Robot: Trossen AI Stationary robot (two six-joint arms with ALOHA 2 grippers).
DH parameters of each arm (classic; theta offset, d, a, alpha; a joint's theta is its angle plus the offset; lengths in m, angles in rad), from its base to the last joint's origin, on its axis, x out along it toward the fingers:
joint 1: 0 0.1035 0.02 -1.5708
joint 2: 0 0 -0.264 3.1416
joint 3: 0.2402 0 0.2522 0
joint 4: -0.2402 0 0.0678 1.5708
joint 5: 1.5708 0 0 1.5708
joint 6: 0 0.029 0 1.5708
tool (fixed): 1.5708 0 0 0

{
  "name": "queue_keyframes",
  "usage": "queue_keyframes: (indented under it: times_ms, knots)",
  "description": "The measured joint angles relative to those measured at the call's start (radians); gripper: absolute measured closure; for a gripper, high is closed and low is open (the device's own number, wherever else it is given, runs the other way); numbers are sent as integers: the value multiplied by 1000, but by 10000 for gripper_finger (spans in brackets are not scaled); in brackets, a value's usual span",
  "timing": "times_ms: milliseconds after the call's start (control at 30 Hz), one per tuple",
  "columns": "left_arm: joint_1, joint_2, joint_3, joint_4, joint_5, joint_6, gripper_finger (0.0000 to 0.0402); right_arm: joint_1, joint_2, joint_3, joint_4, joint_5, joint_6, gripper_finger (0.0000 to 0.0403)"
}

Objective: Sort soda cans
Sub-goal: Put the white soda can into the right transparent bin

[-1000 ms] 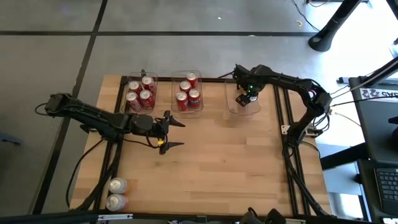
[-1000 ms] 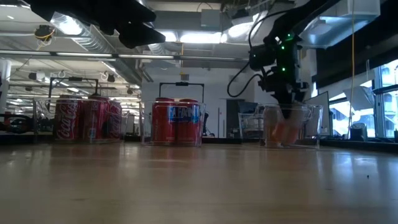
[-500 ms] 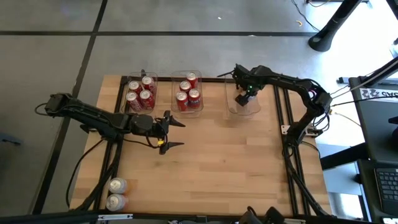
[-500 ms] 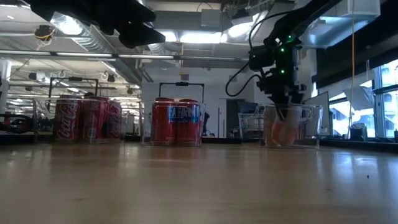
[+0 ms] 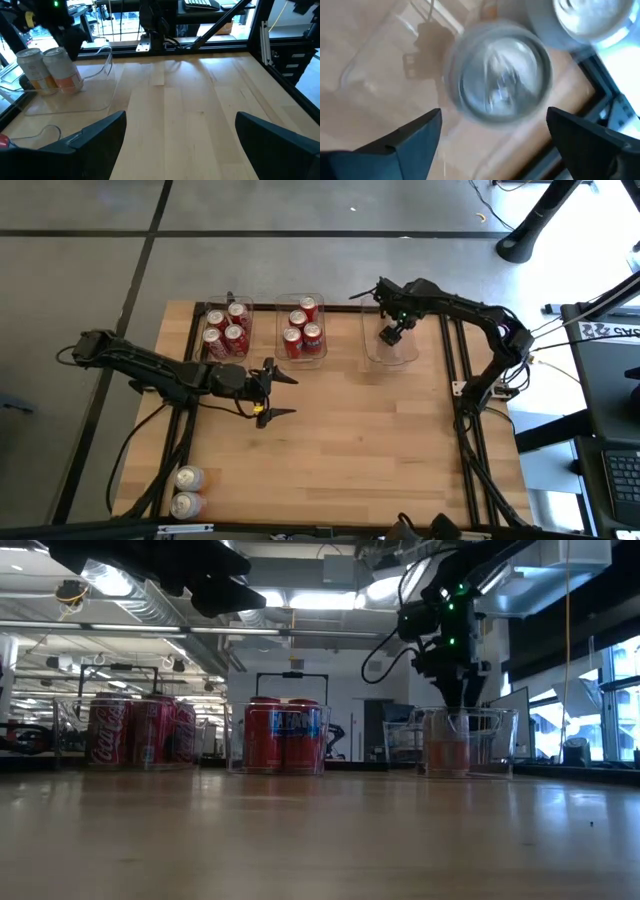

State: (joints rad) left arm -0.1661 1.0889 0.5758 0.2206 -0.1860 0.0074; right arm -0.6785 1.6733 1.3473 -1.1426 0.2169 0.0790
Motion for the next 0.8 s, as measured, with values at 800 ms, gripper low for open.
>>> queue_keyframes:
  times_ms: [800]
  knots:
    - [-17,22,0,-110,-5,-167,39,619,-599,-287,334,-34,182,52]
